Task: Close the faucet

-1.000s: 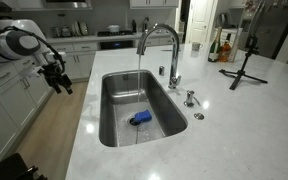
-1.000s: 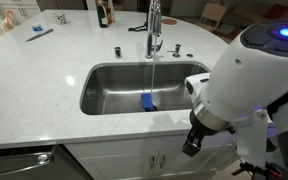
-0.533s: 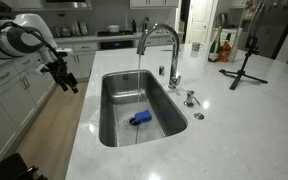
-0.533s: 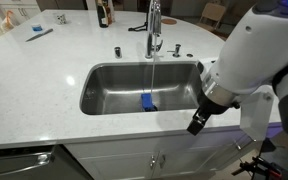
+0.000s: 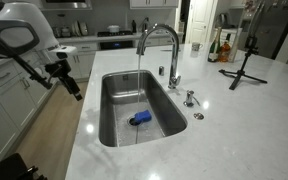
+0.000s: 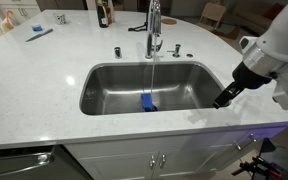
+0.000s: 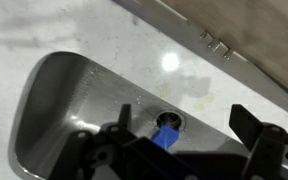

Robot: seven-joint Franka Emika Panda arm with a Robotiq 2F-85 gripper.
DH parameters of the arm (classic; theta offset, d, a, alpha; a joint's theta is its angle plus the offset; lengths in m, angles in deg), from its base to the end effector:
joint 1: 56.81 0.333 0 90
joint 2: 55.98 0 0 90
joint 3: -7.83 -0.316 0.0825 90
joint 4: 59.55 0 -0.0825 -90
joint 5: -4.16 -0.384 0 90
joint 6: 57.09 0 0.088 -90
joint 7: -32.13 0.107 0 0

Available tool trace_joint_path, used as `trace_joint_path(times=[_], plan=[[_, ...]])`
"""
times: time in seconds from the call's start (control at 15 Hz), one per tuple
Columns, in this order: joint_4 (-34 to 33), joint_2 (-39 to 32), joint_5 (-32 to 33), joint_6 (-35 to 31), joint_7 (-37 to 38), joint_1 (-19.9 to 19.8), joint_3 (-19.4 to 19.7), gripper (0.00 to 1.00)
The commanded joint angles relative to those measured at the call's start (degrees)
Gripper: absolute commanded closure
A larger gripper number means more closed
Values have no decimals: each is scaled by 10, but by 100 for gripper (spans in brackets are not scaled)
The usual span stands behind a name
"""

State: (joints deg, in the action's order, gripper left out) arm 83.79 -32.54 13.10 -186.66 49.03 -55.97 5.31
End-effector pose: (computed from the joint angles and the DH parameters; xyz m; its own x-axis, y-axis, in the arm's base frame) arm 0.4284 0.0214 0.4453 0.9711 -0.1359 0.1965 -0.1575 -0.9825 0.0991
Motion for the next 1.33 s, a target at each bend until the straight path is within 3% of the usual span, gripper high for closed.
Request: trace_joint_path(times=[0.0, 0.33, 0.67, 1.0, 1.27], plan=[[78, 96, 1, -43, -23, -48, 34, 0], [107, 125, 20, -155, -71, -125, 82, 0], [88, 55, 29, -318, -88, -167, 74, 0], [40, -65, 51, -454, -57, -244, 12, 0], [-39, -146, 126, -462, 12, -346, -61, 0]])
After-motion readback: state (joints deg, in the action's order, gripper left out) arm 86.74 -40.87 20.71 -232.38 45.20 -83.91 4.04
